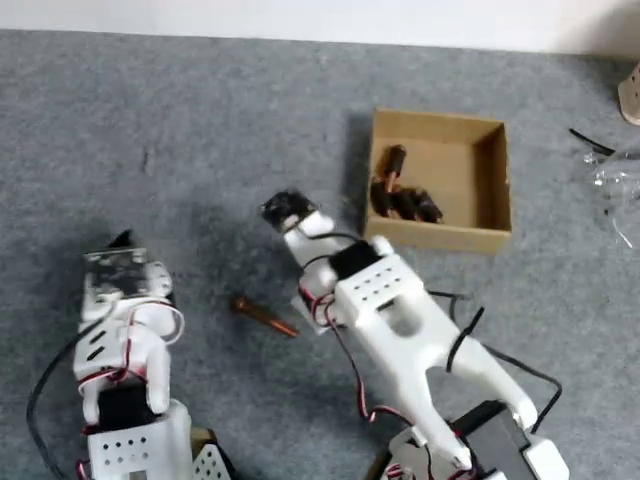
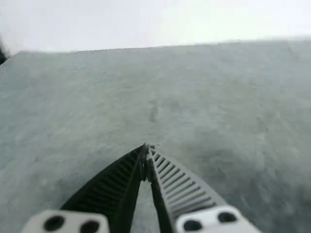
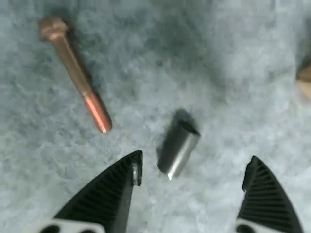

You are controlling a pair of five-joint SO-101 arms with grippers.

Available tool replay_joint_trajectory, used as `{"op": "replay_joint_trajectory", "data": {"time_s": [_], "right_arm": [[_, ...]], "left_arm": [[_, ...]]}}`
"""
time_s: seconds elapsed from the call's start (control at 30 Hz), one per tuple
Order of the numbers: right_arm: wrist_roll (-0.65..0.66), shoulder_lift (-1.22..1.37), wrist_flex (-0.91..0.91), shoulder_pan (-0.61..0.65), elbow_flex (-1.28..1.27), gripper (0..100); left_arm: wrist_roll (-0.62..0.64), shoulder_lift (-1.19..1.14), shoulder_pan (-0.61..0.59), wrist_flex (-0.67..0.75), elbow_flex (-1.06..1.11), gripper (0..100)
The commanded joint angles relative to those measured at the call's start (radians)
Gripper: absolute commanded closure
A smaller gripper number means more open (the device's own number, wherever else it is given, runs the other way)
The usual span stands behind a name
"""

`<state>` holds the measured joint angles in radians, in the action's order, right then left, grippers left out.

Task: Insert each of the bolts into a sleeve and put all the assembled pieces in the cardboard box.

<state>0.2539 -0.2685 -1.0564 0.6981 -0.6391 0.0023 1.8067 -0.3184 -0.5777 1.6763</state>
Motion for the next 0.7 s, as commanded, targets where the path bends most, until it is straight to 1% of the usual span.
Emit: {"op": "replay_joint_trajectory", "data": {"time_s": [0.0, 0.1, 0.23, 0.37, 0.47, 0.6, 0.67], "right_arm": [[0.084, -0.041, 0.07, 0.111, -0.001, 70.2], [0.087, -0.03, 0.085, 0.203, 0.004, 70.2], [0.094, 0.042, 0.102, 0.271, 0.064, 70.2], [0.14, 0.166, 0.105, 0.306, 0.105, 70.2], [0.149, 0.263, 0.105, 0.328, 0.163, 70.2], [0.153, 0.384, 0.105, 0.323, 0.248, 70.2], [0.155, 0.43, 0.105, 0.3, 0.285, 70.2]], "left_arm": [[0.041, 0.015, -0.038, 0.037, 0.019, 99], [0.041, 0.015, -0.039, 0.037, 0.019, 99], [0.041, 0.015, -0.041, 0.037, 0.019, 99], [0.041, 0.015, -0.042, 0.037, 0.019, 99], [0.041, 0.015, -0.042, 0.038, 0.019, 99], [0.041, 0.015, -0.042, 0.04, 0.019, 99], [0.041, 0.015, -0.042, 0.04, 0.019, 99]]}}
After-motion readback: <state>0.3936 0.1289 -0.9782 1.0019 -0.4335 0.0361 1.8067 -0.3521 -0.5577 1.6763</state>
